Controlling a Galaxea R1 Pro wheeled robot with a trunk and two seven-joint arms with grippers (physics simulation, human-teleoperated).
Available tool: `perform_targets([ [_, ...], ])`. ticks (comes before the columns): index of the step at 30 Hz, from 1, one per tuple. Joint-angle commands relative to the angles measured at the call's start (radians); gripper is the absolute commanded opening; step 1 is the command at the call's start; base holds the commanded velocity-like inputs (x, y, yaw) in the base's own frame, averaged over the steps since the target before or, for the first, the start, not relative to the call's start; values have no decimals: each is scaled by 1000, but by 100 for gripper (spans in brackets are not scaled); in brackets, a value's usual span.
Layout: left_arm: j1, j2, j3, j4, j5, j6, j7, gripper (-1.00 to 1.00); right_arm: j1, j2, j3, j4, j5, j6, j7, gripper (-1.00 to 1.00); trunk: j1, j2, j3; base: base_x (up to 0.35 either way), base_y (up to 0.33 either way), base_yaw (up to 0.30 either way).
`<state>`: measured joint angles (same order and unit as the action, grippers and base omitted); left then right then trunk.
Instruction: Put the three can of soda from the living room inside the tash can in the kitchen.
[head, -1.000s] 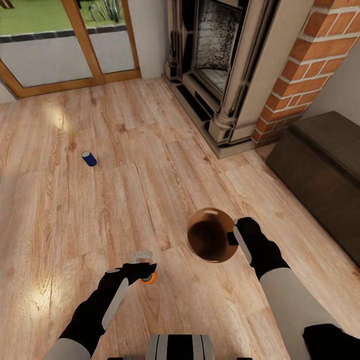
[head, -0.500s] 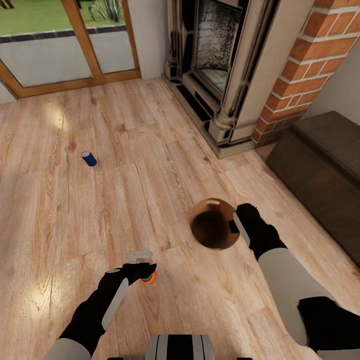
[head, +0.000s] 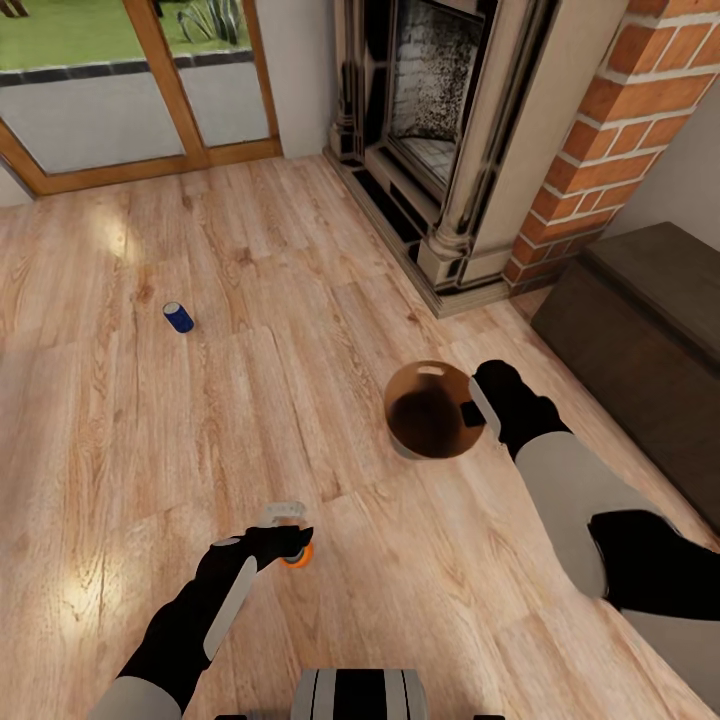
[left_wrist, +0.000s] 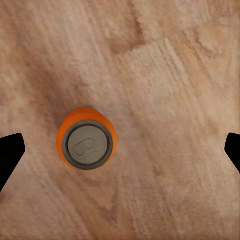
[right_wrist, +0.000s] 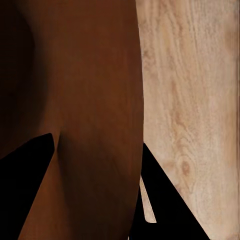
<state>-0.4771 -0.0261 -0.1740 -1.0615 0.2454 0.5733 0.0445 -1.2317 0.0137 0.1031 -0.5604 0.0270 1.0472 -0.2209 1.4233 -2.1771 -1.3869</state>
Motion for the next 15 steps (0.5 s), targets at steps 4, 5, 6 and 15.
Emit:
perform_targets([
  [4,0,0,0,0,0,0,0,100,-39,-2,0,42,-12,0,0,-100,0,0,0,0,0,0],
  [5,0,0,1,0,0,0,0,100,-55,-4,0,64,-12,0,0,-100,0,0,0,0,0,0],
  [6,0,0,1,0,0,0,0,100,-64,-4,0,75,-12,0,0,-100,0,0,0,0,0,0],
  [15,0,0,0,0,0,0,0,100,-197,-4,1,227,-11,0,0,-100,0,0,0,0,0,0],
])
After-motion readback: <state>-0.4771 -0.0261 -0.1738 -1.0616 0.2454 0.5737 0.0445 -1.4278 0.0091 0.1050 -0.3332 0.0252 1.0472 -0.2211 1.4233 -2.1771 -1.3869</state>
